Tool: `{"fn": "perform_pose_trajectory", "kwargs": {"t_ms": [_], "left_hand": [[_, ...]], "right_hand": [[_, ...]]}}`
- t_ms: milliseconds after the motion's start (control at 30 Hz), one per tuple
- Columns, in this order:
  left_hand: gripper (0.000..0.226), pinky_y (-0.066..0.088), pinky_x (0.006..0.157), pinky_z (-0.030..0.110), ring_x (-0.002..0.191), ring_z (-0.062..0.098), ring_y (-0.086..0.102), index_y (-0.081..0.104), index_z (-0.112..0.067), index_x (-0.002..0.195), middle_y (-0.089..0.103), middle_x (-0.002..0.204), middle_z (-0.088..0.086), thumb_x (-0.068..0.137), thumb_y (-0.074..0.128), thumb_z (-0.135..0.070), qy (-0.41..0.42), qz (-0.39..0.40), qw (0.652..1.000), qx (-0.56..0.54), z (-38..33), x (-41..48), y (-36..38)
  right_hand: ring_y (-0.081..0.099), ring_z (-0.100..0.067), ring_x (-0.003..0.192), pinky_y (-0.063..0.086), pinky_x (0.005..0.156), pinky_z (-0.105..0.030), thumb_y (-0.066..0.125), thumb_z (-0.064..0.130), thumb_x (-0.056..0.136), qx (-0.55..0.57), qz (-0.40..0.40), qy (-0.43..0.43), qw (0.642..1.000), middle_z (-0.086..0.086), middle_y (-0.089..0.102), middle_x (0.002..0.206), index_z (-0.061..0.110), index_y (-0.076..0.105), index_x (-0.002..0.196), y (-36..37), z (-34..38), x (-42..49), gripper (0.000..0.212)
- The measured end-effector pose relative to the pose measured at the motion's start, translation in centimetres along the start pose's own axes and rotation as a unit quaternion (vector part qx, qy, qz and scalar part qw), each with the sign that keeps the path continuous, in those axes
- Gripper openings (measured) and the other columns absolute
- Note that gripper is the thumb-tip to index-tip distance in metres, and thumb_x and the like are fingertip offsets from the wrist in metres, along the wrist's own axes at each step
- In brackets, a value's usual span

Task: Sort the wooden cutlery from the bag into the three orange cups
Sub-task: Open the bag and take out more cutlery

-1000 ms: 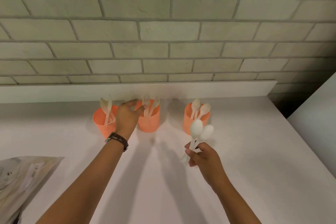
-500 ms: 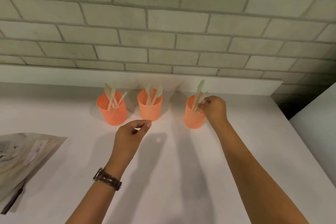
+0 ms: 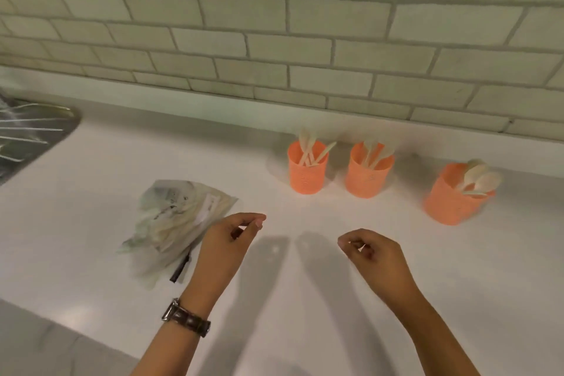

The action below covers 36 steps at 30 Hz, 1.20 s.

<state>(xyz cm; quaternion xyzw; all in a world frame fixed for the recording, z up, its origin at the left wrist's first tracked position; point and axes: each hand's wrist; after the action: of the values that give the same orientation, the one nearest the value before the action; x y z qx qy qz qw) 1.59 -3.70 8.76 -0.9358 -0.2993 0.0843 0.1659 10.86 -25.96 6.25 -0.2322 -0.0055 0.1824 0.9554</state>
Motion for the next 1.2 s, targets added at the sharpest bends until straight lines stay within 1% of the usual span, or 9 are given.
{"fn": "perform_pose_trajectory", "kwargs": {"t_ms": [167, 267, 367, 467, 600, 733, 833, 1033, 1200], "left_hand": [[0.015, 0.039, 0.051, 0.006, 0.049, -0.001, 0.05, 0.073, -0.032, 0.085, 0.07, 0.082, -0.009, 0.086, 0.063, -0.02, 0.002, 0.006, 1.0, 0.025, 3.2, 0.7, -8.0], [0.015, 0.044, 0.061, 0.005, 0.068, -0.003, 0.061, 0.074, -0.029, 0.084, 0.072, 0.086, -0.011, 0.085, 0.064, -0.017, 0.013, -0.001, 1.0, 0.028, 5.2, 2.1, -12.8], [0.015, 0.042, 0.06, 0.006, 0.062, -0.002, 0.056, 0.073, -0.027, 0.087, 0.071, 0.088, -0.011, 0.086, 0.063, -0.016, -0.001, -0.045, 0.999, 0.03, 7.8, 3.6, -16.8], [0.031, 0.042, 0.066, 0.015, 0.073, 0.007, 0.057, 0.066, -0.029, 0.102, 0.066, 0.104, -0.006, 0.088, 0.053, -0.005, -0.038, -0.066, 0.995, 0.072, 11.2, 5.3, -19.9], [0.05, 0.043, 0.064, 0.021, 0.08, 0.008, 0.057, 0.044, -0.023, 0.13, 0.053, 0.116, -0.002, 0.084, 0.052, -0.006, -0.146, 0.055, 0.977, 0.147, 14.9, 6.7, -22.2], [0.05, 0.049, 0.067, 0.025, 0.081, 0.014, 0.062, 0.046, -0.029, 0.11, 0.058, 0.102, -0.004, 0.067, 0.068, -0.02, -0.181, 0.178, 0.954, 0.16, 16.8, 5.3, -21.8], [0.043, 0.045, 0.062, 0.019, 0.076, 0.01, 0.061, 0.056, -0.024, 0.099, 0.064, 0.088, -0.008, 0.061, 0.076, -0.024, -0.138, 0.12, 0.973, 0.143, 17.4, 4.4, -20.0], [0.03, 0.043, 0.056, 0.014, 0.073, 0.01, 0.061, 0.045, -0.033, 0.084, 0.063, 0.08, -0.012, 0.085, 0.06, -0.007, -0.018, -0.009, 1.0, 0.018, 14.3, 6.2, -19.5], [0.047, 0.037, 0.084, 0.004, 0.098, -0.004, 0.054, 0.05, -0.033, 0.066, 0.064, 0.099, -0.027, 0.075, 0.052, 0.013, 0.228, -0.025, 0.969, 0.093, 11.0, 9.3, -19.8]], "right_hand": [[0.053, -0.013, 0.057, 0.046, 0.061, -0.027, 0.065, 0.013, 0.083, 0.049, 0.043, 0.048, 0.997, -0.001, 0.067, 0.07, 0.03, 0.07, 0.069, 9.8, 2.7, -0.9, 0.022], [0.051, -0.004, 0.052, 0.043, 0.059, -0.023, 0.065, 0.012, 0.084, 0.065, 0.055, 0.077, 0.993, 0.004, 0.063, 0.058, 0.026, 0.071, 0.069, 15.1, 4.7, -0.9, 0.021], [0.05, 0.0, 0.048, 0.041, 0.058, -0.021, 0.065, 0.013, 0.084, 0.062, 0.055, 0.087, 0.993, 0.008, 0.062, 0.054, 0.022, 0.071, 0.07, 19.4, 6.4, -0.8, 0.018], [0.051, 0.001, 0.047, 0.041, 0.057, -0.021, 0.064, 0.014, 0.084, 0.055, 0.046, 0.092, 0.993, 0.006, 0.063, 0.057, 0.021, 0.071, 0.071, 22.3, 7.8, -0.8, 0.016], [0.051, 0.002, 0.046, 0.041, 0.057, -0.02, 0.062, 0.018, 0.086, 0.025, 0.053, 0.097, 0.994, 0.005, 0.063, 0.062, 0.021, 0.07, 0.074, 24.1, 9.2, -0.3, 0.014], [0.05, 0.002, 0.044, 0.039, 0.054, -0.017, 0.061, 0.018, 0.086, -0.003, 0.056, 0.099, 0.994, 0.005, 0.063, 0.063, 0.018, 0.07, 0.076, 24.6, 9.9, -0.1, 0.013], [0.048, 0.0, 0.044, 0.039, 0.051, -0.016, 0.06, 0.018, 0.087, -0.014, 0.052, 0.104, 0.993, 0.004, 0.063, 0.064, 0.019, 0.069, 0.076, 24.4, 10.0, -0.3, 0.014], [0.045, -0.002, 0.041, 0.038, 0.045, -0.013, 0.06, 0.013, 0.087, 0.004, 0.035, 0.109, 0.993, 0.001, 0.063, 0.065, 0.017, 0.07, 0.079, 22.9, 10.3, -0.7, 0.014], [0.044, -0.003, 0.039, 0.037, 0.043, -0.012, 0.06, 0.011, 0.087, -0.003, 0.011, 0.116, 0.993, 0.006, 0.061, 0.056, 0.018, 0.07, 0.073, 21.1, 9.8, -0.8, 0.018]]}}
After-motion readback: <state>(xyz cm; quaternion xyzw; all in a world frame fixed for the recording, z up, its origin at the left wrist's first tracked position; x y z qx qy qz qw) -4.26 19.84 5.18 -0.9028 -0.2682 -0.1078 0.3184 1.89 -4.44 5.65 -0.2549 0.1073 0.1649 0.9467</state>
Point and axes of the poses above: each hand's wrist, its own x-axis towards the middle knuckle, its own y-axis out of the palm, z = x × y
